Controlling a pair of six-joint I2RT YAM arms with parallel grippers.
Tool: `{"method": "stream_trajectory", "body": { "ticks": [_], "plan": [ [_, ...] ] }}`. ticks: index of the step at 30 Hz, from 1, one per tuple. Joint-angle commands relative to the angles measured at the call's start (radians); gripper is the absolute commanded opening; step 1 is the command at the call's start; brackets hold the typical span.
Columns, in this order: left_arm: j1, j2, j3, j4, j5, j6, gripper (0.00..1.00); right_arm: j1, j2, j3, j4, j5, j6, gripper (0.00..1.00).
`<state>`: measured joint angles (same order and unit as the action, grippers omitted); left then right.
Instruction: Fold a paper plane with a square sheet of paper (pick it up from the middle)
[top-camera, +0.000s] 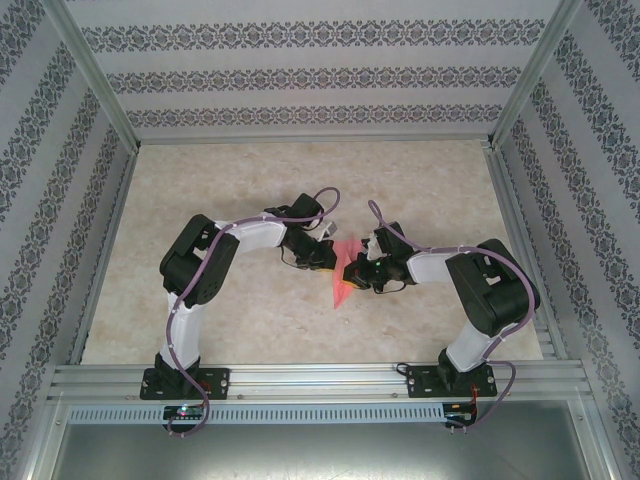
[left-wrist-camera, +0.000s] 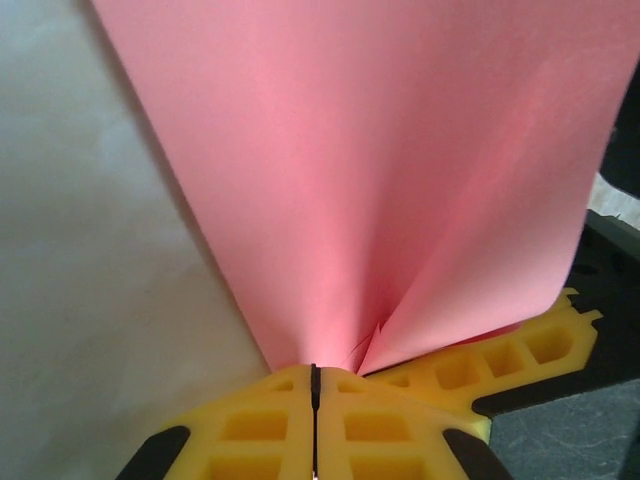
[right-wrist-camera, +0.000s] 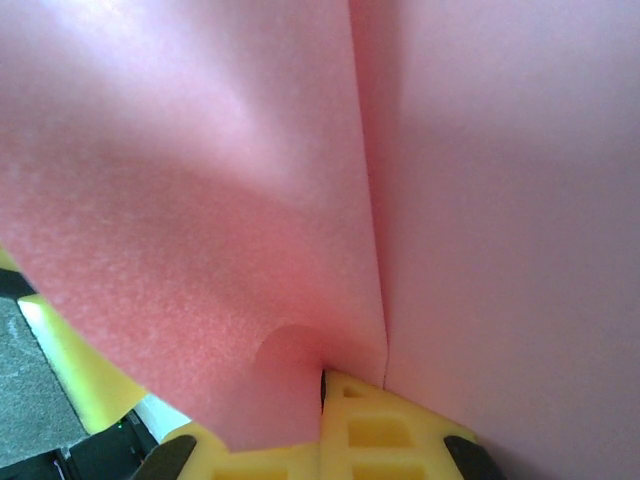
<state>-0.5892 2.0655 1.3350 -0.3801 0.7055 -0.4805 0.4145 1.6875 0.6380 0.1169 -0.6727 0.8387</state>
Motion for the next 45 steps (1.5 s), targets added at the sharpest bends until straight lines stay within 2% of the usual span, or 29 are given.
{"method": "stream_trajectory", "body": {
  "ticks": [1,24,37,45],
  "plan": [
    [-0.011,-0.019,-0.005,0.017,0.021,-0.014,0.07,-0.009,-0.002,-0.031,-0.049,0.026,-0.013,0.02],
    [-0.022,0.065,-0.006,-0.02,0.009,0.036,0.03,0.0,-0.04,0.012,-0.073,0.023,0.011,0.02],
    [-0.02,-0.046,0.018,-0.018,-0.015,0.011,0.03,0.0,-0.023,0.015,-0.134,0.062,-0.032,0.01],
    [-0.028,-0.08,-0.014,-0.007,0.027,-0.017,0.03,0.0,-0.025,0.012,-0.123,0.058,-0.03,0.01]
  ]
}}
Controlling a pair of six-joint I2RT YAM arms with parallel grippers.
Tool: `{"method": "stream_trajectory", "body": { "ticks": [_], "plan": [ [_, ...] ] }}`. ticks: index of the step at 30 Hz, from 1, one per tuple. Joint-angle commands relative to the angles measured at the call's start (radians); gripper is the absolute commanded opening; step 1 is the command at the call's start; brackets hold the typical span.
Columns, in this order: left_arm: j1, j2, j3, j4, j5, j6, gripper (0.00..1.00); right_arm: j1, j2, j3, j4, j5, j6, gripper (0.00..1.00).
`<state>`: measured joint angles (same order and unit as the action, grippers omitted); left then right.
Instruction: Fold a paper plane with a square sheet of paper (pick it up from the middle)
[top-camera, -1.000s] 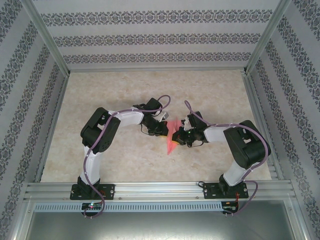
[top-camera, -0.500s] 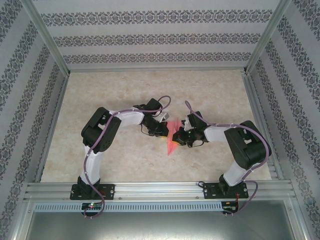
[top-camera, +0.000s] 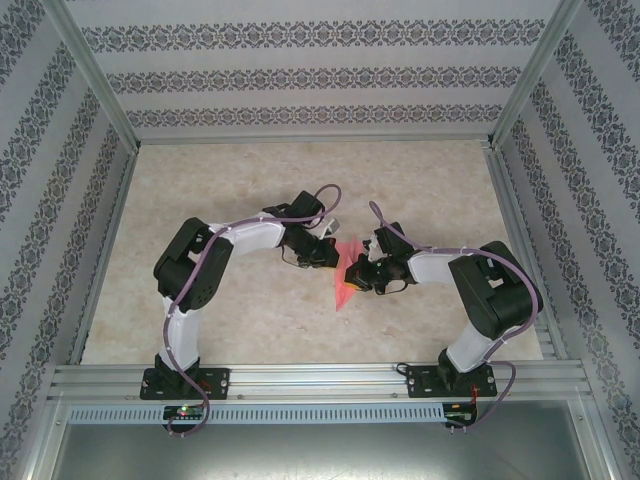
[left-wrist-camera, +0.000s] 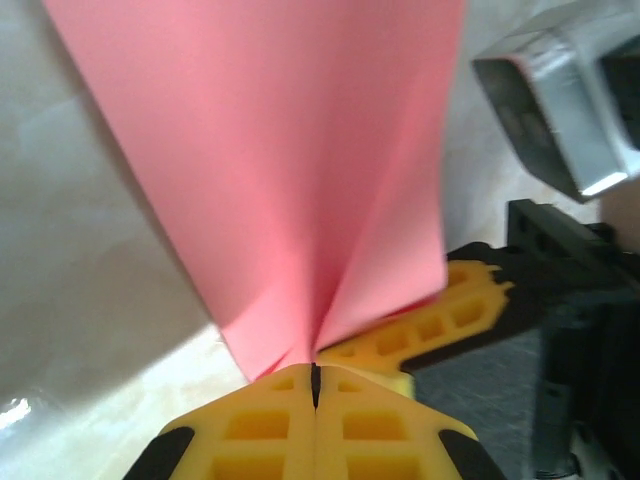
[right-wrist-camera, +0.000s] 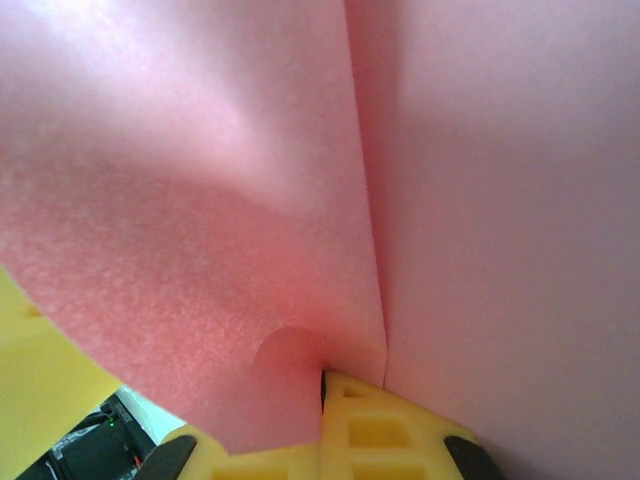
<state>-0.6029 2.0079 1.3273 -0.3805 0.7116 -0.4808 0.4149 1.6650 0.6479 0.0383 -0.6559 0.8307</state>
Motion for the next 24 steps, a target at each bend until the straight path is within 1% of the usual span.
{"method": "stream_trajectory", "body": {
  "ticks": [1,9,17,21,24],
  "plan": [
    [-0.015,-0.014,-0.008,-0.009,0.02,-0.018,0.03,0.0,-0.001,0.0,-0.04,0.039,-0.019,0.01],
    [-0.05,0.024,-0.023,-0.007,0.005,-0.041,0.03,0.001,-0.01,-0.004,-0.038,0.037,-0.016,0.01],
    [-0.051,0.049,-0.03,-0.032,-0.078,-0.024,0.02,0.002,-0.023,-0.005,-0.051,0.044,-0.018,0.01],
    [-0.051,0.057,-0.032,-0.036,-0.096,-0.019,0.02,0.002,-0.032,-0.005,-0.058,0.047,-0.019,0.01],
    [-0.051,0.059,-0.034,-0.027,-0.083,-0.019,0.02,0.002,-0.034,-0.005,-0.058,0.046,-0.019,0.01]
  ]
}}
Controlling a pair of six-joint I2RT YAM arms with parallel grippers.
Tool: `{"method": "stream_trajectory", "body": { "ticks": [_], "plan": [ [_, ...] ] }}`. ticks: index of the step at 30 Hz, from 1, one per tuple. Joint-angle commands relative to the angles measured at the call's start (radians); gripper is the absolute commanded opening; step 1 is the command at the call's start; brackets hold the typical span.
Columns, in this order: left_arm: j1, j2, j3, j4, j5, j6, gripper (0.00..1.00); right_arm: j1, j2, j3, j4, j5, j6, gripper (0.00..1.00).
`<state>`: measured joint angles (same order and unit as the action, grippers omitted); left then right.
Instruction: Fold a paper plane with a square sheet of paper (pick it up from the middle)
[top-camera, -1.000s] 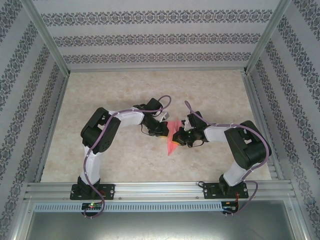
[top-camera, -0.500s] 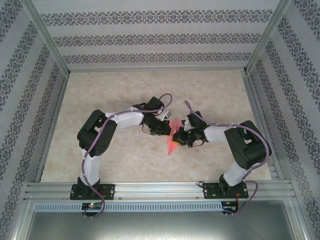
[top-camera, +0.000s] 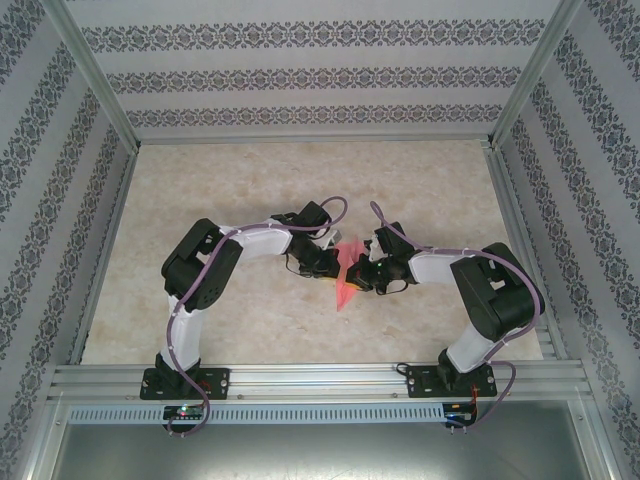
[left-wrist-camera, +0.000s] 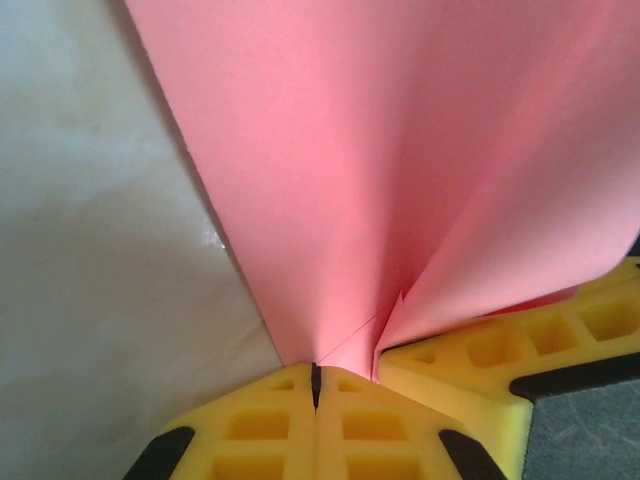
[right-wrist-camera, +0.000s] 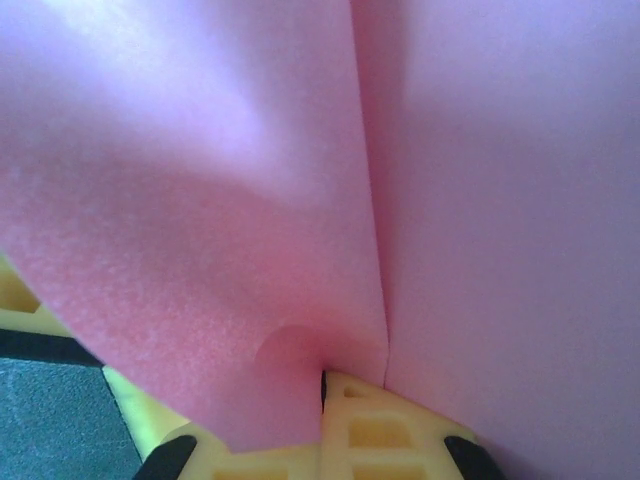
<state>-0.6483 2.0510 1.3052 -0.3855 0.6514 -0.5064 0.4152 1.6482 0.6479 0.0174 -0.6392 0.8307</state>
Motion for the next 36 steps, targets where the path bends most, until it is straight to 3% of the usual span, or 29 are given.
{"method": "stream_trajectory", "body": {
  "ticks": [1,24,36],
  "plan": [
    [-0.006,0.017,-0.009,-0.025,-0.024,0.008,0.02,0.003,-0.018,-0.004,-0.037,0.029,-0.018,0.01],
    [-0.013,0.08,0.011,-0.069,-0.07,0.063,0.01,0.024,-0.017,0.018,0.061,-0.016,0.071,0.01],
    [-0.013,0.075,0.016,-0.066,-0.064,0.063,0.0,0.028,0.026,0.035,0.003,0.018,0.028,0.01]
  ]
}}
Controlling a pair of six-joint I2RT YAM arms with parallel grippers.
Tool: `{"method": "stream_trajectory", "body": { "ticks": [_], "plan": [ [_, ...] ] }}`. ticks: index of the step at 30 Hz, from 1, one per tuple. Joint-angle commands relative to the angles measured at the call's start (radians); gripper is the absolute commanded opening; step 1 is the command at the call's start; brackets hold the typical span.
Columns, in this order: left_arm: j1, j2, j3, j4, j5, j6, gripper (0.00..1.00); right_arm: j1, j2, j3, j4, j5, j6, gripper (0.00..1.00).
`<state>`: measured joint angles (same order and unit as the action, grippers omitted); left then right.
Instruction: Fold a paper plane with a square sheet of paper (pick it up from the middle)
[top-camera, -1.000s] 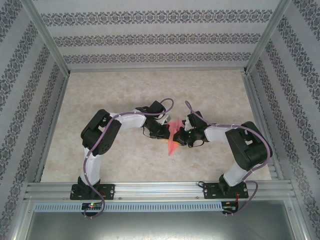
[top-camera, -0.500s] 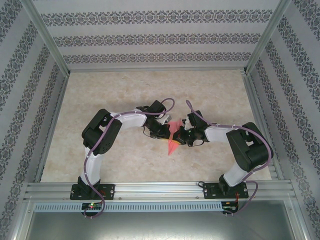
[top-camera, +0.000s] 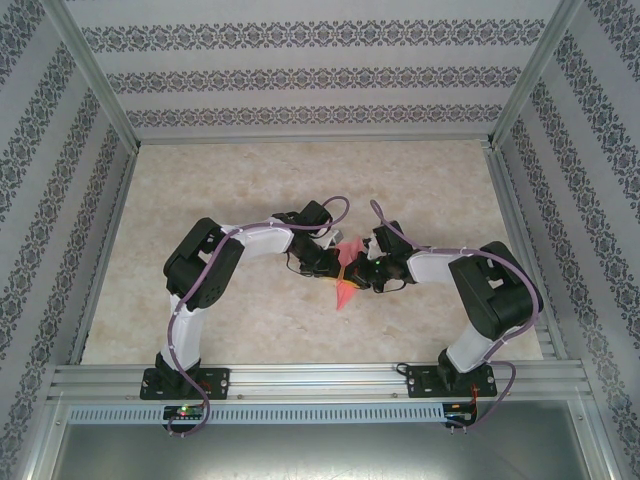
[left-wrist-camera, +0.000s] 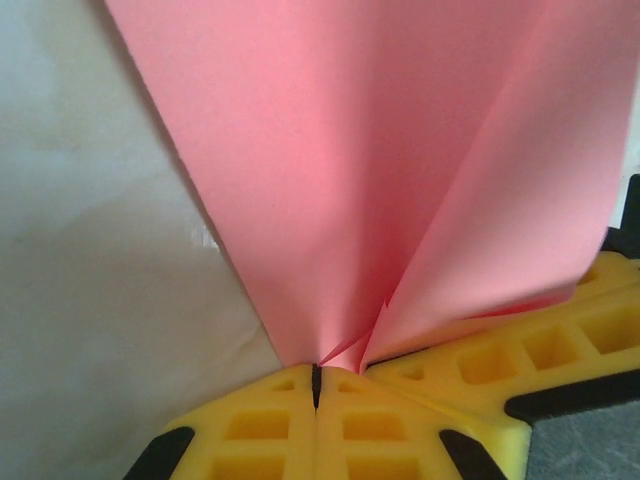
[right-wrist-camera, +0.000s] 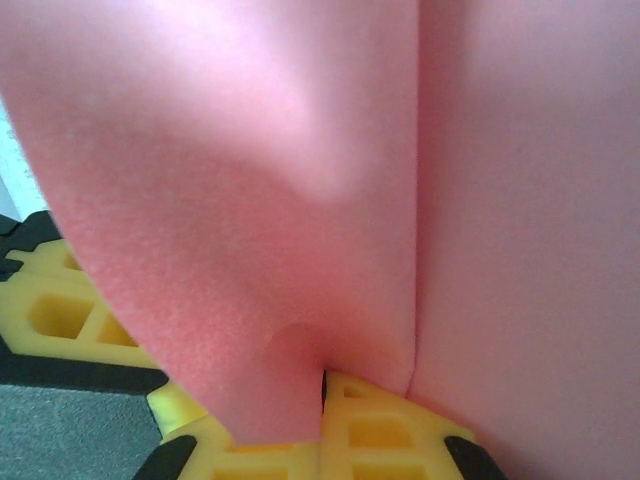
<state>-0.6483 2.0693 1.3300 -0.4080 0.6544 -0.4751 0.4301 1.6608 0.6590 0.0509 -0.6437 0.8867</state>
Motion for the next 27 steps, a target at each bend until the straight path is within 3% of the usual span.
{"method": "stream_trajectory", "body": {
  "ticks": [1,16,23,27],
  "plan": [
    [-0.013,0.057,-0.009,-0.04,-0.065,0.03,0.0,0.014,0.014,0.024,-0.034,0.023,-0.03,0.01],
    [-0.013,0.028,0.003,-0.012,-0.015,0.004,0.01,0.016,0.047,0.004,-0.027,0.041,-0.041,0.07],
    [-0.01,-0.017,0.007,-0.015,-0.014,-0.005,0.04,0.01,0.034,-0.01,-0.042,0.041,-0.067,0.24],
    [-0.007,-0.042,0.018,-0.024,-0.018,-0.01,0.07,0.01,0.031,-0.013,-0.045,0.04,-0.078,0.27]
  ]
}}
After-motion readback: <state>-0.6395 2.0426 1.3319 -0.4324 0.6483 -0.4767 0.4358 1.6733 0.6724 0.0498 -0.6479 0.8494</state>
